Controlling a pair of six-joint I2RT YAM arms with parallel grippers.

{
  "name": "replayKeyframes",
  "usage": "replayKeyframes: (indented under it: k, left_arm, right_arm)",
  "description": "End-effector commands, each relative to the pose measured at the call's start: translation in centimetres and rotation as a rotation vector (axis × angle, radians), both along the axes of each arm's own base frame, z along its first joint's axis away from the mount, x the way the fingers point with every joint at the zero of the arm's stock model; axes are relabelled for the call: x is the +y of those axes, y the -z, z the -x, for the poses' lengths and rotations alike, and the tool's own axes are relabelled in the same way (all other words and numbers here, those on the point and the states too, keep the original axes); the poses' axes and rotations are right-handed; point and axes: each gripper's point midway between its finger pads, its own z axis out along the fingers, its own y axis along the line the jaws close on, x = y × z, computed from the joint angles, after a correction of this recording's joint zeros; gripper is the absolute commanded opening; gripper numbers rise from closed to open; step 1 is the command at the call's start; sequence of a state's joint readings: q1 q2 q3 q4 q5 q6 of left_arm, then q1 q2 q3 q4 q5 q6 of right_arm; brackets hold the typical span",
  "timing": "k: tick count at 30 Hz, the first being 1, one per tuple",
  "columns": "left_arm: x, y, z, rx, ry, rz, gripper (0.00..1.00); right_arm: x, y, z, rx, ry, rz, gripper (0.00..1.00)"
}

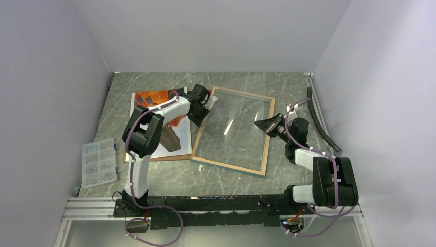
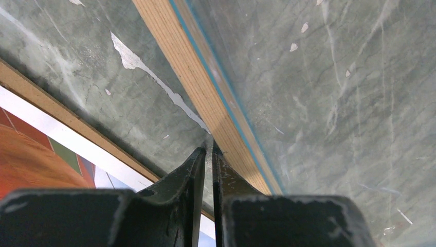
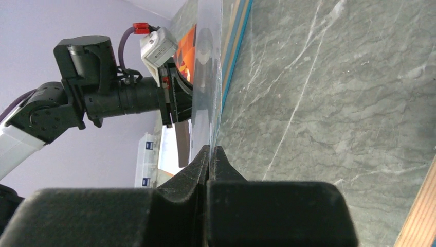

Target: Put the photo into the frame

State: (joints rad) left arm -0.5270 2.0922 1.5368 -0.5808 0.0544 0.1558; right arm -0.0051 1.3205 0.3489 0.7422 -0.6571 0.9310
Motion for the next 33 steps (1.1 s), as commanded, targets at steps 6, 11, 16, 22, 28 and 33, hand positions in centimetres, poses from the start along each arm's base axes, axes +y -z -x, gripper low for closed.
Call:
replayKeyframes:
  k: [6,11,16,22,28,33]
  left_arm:
    - [-1.1,0.8,2.3,0.067,0.052,0.022,0.16]
    - [-1.1,0.7,2.4,0.066,0.052,0.022,0.16]
    - [-1.1,0.5,2.4,0.066,0.049,0.027,0.14]
    - [-1.1,0.3,2.4,0.063,0.055,0.026,0.14]
    - [-1.2,0.2,2.5,0.067,0.055,0.027,0.14]
    - [-1.2,0.2,2.5,0.068,0.056,0.029,0.13]
  right_arm:
    - [0.7,1.5,1.0,0.024,-0.054,0.057,0.0]
    - [0.3,2.2,1.7,0.043,-0.034,0.083,0.0]
    - [0.3,2.4,1.8,0.057,-0.032,0.08,0.0]
    - [0.5,2.4,1.7,0.061,-0.037,0.066,0.0]
    - [0.5,2.8,2.0,0.084,-0.036,0.053,0.0]
    - [0.5,2.7,2.1,0.085,-0.033,0.05,0.0]
